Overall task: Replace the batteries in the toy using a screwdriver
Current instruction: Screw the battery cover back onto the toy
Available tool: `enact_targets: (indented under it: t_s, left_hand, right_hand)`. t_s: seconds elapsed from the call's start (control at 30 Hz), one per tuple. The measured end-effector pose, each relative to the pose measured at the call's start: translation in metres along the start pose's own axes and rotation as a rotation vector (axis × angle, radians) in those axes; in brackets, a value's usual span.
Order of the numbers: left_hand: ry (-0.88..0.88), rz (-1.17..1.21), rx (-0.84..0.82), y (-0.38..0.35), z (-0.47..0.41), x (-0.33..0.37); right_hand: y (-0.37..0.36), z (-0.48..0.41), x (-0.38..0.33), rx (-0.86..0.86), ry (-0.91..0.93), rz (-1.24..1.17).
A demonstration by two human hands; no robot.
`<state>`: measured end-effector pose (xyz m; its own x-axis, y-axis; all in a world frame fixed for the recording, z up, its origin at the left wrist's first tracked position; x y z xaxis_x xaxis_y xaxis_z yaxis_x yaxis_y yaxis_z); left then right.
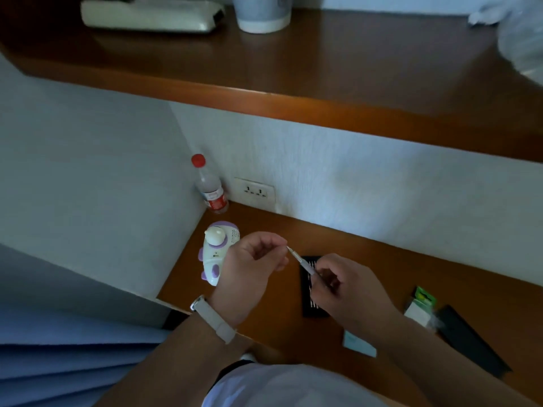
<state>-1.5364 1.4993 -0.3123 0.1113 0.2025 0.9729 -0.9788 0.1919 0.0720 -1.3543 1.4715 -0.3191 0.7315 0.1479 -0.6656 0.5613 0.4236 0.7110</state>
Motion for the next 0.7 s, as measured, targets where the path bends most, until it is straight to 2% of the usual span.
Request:
enact_targets:
  t_s: [0.43,0.7]
  left_hand:
    - [-0.143,0.07,-0.123,-0.005,0.016,0.034]
    - [-0.188,0.006,-0.176,0.004,0.018,0.042]
  right_hand:
    - [0.038,0.021,-0.006,0.173,0.298,0.157]
    - [0.048,0.017,-0.007,0.191,0.364,0.219]
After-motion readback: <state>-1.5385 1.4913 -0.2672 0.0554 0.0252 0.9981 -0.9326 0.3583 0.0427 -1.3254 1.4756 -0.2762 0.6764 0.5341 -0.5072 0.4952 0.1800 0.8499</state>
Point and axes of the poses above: each hand's wrist, its own z-axis away from the middle knuckle, its own y-axis out of the back of the hand, x = y × z, the point moved 1 cm from there along -z, towards the middle knuckle, and after that the axes turned 13 degrees about -x, right-handed, at the moved point
